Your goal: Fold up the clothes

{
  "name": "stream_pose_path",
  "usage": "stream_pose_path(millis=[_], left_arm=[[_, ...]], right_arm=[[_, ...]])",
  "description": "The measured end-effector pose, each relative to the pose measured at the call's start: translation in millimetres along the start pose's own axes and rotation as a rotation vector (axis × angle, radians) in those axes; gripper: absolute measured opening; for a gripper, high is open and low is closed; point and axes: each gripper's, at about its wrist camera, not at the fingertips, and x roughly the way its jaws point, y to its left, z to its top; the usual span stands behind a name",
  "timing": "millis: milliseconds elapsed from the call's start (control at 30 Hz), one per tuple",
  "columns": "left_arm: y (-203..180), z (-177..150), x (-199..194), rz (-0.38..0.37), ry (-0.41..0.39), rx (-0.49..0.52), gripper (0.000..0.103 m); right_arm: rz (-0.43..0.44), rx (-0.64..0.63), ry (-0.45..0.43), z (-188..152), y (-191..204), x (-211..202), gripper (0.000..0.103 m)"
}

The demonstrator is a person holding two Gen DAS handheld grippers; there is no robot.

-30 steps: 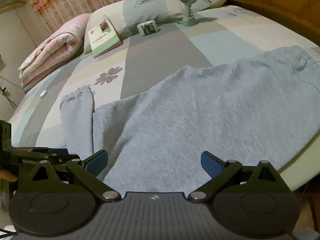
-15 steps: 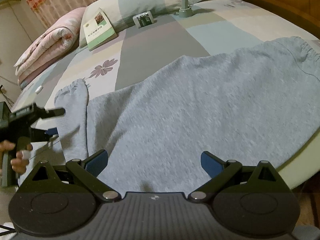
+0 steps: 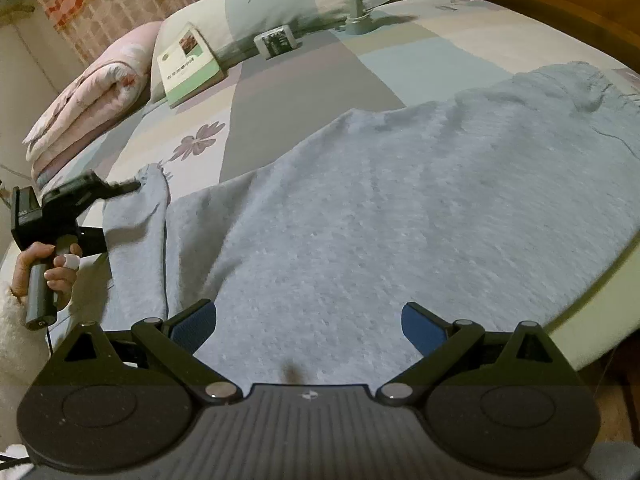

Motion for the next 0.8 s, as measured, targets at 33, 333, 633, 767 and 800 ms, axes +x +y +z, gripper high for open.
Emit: stream_pose_path(millis=[33, 333, 633, 767, 800], left_arm=[[3.2, 0.3, -0.5, 0.017, 0.003, -0.005, 0.011], [-27.1, -10.2, -39.7, 0.088, -0.036, 0.131, 0.006], [-68.5, -49.8, -121.0, 0.116, -0.127, 0.289, 0.006], [-70.9, -69.4, -145.3, 0.161, -0.152, 0.321, 0.006], [-71.0, -73.9, -150.9, 0.173, -0.156, 0.332, 0.006]], right_arm=[[0.000, 0.004, -0.004, -0.6, -1.3, -1.4, 0.101], [0.018, 0.009, -0.045, -2.9, -4.8, -14.2, 0.101], [0.051, 0.006, -0.085, -10.8, -4.1, -28.0, 0.101], [0.064, -0.004, -0.109, -15.3, -0.9, -37.1, 0.101], [0.067, -0.006, -0.114, -16.2, 0.0, -39.0, 0.101]])
